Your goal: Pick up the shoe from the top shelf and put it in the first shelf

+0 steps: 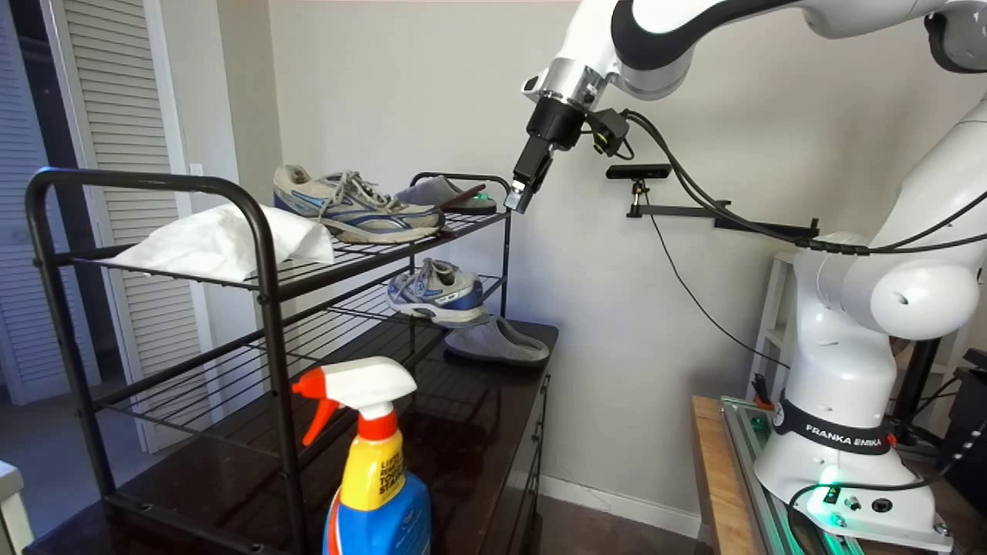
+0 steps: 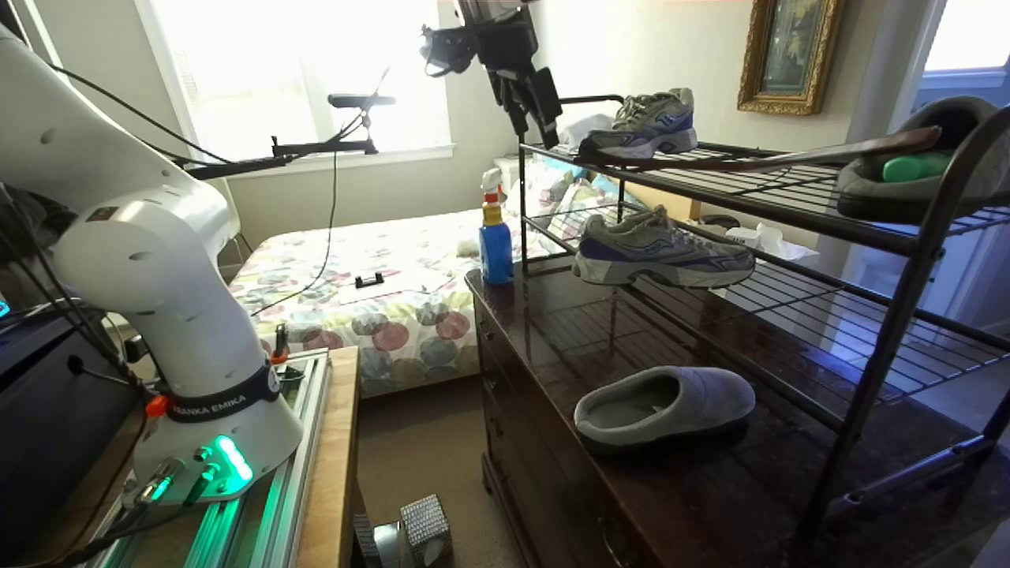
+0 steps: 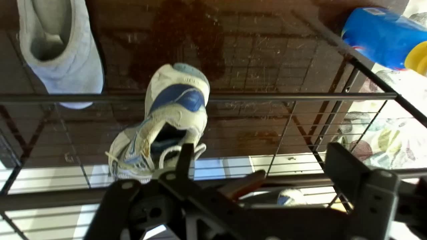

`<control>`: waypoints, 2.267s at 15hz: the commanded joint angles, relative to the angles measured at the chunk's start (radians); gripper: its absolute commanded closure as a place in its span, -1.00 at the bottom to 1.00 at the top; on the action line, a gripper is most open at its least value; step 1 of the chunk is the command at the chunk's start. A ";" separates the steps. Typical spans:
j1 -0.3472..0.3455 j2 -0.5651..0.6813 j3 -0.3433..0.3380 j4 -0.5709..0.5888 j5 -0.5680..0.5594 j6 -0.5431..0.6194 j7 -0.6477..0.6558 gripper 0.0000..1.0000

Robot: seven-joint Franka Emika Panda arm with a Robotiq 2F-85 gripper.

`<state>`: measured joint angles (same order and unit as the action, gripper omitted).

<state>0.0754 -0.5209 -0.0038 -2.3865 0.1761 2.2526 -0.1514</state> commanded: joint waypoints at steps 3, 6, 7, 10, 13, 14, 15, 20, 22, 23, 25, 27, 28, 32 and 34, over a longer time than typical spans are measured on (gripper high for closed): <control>0.017 0.153 0.037 0.189 -0.119 0.091 -0.067 -1.00; 0.009 0.266 0.066 0.326 -0.172 0.135 -0.029 -1.00; 0.007 0.304 0.075 0.378 -0.187 0.135 -0.015 -1.00; -0.001 0.419 0.099 0.525 -0.250 0.135 0.036 -1.00; 0.013 0.524 0.104 0.662 -0.263 0.129 0.031 -1.00; 0.018 0.530 0.103 0.679 -0.242 0.115 0.006 -1.00; 0.015 0.466 0.096 0.586 -0.223 0.137 0.003 -1.00; 0.017 0.518 0.100 0.651 -0.223 0.135 0.002 -1.00; 0.018 0.552 0.100 0.674 -0.206 0.178 -0.028 -1.00; 0.018 0.571 0.100 0.695 -0.213 0.199 -0.039 -1.00; 0.018 0.610 0.101 0.744 -0.234 0.231 -0.080 -1.00; 0.015 0.656 0.099 0.811 -0.259 0.232 -0.120 -1.00; 0.015 0.682 0.099 0.851 -0.265 0.224 -0.144 -1.00; 0.022 0.792 0.101 1.014 -0.317 0.149 -0.212 -1.00; 0.022 0.852 0.113 1.093 -0.295 0.084 -0.258 -1.00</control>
<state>0.0928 0.2151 0.0942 -1.4614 -0.1077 2.4309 -0.3542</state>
